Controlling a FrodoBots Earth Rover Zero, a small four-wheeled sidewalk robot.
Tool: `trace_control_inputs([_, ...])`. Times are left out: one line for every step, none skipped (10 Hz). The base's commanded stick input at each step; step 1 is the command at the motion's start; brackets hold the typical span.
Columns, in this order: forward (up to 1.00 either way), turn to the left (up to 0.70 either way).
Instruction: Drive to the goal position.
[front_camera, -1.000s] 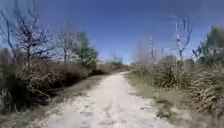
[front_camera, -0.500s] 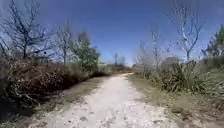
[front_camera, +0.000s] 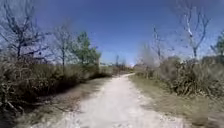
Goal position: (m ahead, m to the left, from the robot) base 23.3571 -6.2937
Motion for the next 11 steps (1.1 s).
trace_control_inputs([0.70, -0.05])
trace_control_inputs([0.70, 0.00])
trace_control_inputs([0.70, 0.00])
trace_control_inputs([0.70, 0.00])
trace_control_inputs([0.70, 0.00])
trace_control_inputs([0.70, 0.00])
trace_control_inputs([0.70, 0.00])
trace_control_inputs([0.70, 0.00])
trace_control_inputs([0.70, 0.00])
trace_control_inputs([0.70, 0.00])
trace_control_inputs([0.70, 0.00])
